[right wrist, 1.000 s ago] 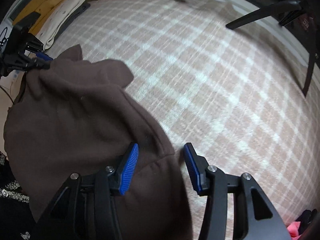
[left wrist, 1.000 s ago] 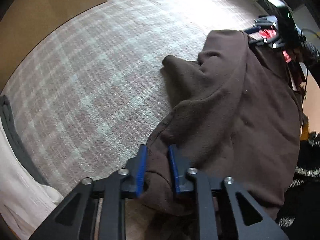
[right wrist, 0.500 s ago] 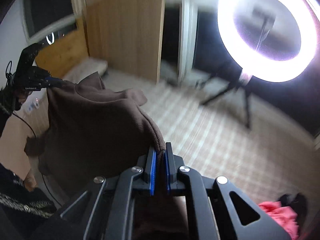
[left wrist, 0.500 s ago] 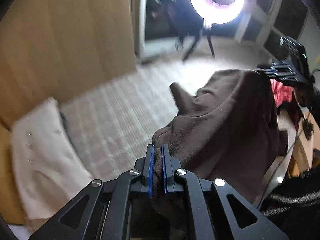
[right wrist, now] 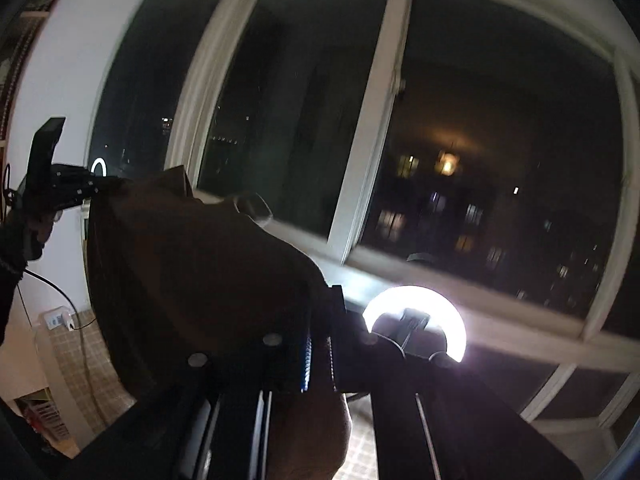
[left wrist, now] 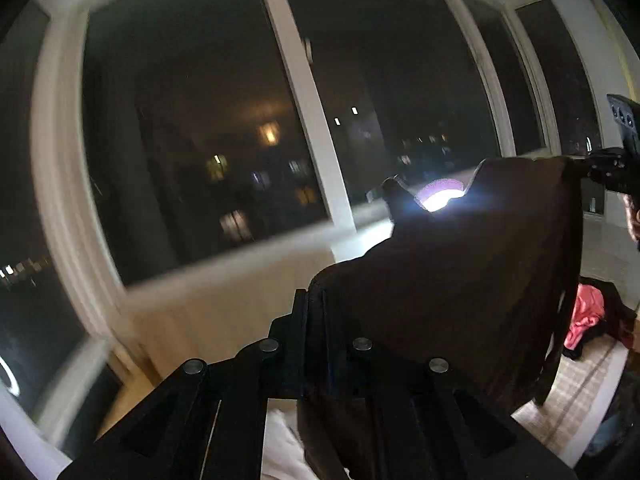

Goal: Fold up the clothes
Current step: 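Hold the brown garment up with both grippers and shake it flat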

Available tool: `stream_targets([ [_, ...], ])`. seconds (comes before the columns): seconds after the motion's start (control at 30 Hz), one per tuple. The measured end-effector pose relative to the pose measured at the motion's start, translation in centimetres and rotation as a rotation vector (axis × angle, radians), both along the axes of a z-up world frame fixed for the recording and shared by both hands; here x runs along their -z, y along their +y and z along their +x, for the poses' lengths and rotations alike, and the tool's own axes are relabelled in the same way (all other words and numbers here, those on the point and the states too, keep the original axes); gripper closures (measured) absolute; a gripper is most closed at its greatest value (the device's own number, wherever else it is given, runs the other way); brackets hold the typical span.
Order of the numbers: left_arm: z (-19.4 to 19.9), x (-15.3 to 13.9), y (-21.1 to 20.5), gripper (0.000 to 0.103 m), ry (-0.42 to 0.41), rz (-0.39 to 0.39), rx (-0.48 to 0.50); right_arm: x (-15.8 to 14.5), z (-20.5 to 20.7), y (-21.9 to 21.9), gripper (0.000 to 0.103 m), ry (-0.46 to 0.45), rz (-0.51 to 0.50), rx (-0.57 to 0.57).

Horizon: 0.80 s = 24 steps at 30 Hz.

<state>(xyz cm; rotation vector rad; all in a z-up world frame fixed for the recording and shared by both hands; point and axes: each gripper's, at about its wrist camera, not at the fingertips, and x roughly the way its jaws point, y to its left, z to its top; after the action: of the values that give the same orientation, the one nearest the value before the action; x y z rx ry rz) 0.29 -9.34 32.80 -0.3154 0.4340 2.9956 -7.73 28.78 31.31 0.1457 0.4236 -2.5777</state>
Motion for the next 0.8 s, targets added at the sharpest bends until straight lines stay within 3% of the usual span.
stream_targets([
  [0.27,8.4,-5.6,1.1,0.097,0.188,-0.067,-0.028,-3.2,6.6,1.1,0.096,0.097,-0.031,-0.002],
  [0.4,9.0,-6.0,1.2,0.097,0.200,-0.089,-0.024,-2.3,6.1,1.1,0.096,0.084,-0.024,0.006],
  [0.5,7.3,-4.6,1.3,0.097,0.149,-0.102,-0.023,0.6,2.7,0.5,0.096,0.002,-0.014,0.028],
  [0.63,2.2,0.2,2.0,0.097,0.034,-0.130,-0.031,7.6,-4.9,-0.9,0.096,-0.161,0.025,0.073],
  [0.73,-4.4,5.2,1.3,0.097,-0.120,-0.114,-0.027,12.8,-11.3,-2.1,0.096,-0.270,0.062,0.118],
  [0.8,-9.1,8.9,1.0,0.097,-0.214,-0.112,-0.039,17.2,-15.7,-3.9,0.096,-0.293,0.138,0.175],
])
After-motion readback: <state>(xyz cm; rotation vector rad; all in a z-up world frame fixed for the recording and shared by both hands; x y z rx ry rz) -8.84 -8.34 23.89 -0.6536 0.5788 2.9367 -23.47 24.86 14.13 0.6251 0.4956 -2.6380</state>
